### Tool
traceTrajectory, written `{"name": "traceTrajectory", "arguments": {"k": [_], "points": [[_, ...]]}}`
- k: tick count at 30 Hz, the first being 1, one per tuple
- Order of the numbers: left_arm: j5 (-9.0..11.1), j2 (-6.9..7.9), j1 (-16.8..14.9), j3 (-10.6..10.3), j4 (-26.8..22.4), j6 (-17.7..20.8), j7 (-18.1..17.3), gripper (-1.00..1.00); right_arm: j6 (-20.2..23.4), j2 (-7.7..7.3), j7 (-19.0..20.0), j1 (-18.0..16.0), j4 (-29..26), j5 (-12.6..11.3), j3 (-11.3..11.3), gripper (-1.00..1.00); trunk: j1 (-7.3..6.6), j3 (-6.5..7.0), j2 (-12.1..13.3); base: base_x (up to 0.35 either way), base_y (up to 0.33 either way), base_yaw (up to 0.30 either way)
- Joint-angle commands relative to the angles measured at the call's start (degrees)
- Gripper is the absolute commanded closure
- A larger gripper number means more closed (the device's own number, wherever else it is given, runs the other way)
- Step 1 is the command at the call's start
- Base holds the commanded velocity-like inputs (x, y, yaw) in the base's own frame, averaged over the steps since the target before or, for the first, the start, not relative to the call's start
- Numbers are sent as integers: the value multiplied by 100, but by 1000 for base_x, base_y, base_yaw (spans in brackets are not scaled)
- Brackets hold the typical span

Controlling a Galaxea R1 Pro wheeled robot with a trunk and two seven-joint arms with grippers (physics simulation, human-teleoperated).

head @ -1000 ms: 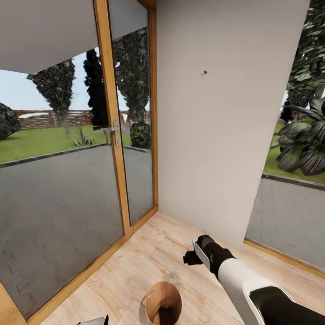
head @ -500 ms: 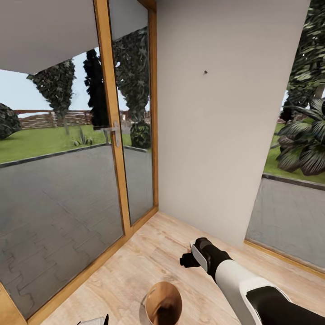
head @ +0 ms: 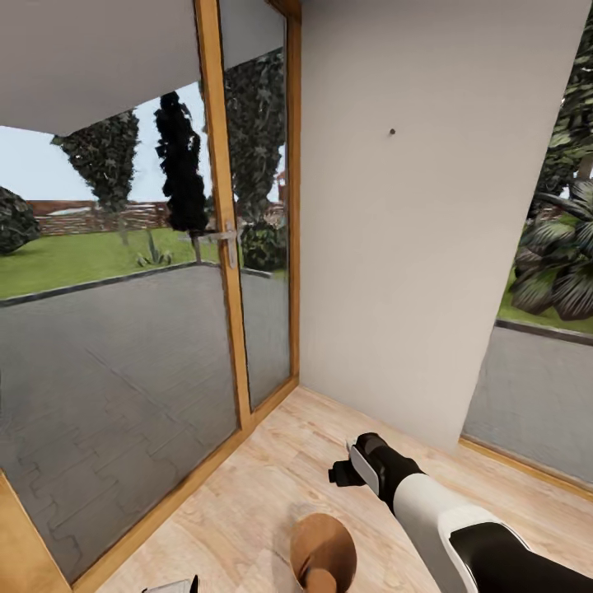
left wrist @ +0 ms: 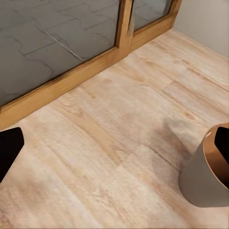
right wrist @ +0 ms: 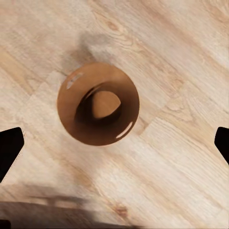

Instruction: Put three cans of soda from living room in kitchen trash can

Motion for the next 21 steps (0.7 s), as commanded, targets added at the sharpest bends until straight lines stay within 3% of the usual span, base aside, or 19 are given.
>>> {"name": "traceTrajectory", "arguments": {"k": [1,21], "points": [[-1,0,0,1,-4,-1,0,-100,0,-2,0,0,0,-1,0,-100,0,0,0,0,190,0],[-3,0,0,-5,-57,-13,2,-100,13,-84,-2,-7,-39,17,-47,-100,0,0,0,0,32,0]]}}
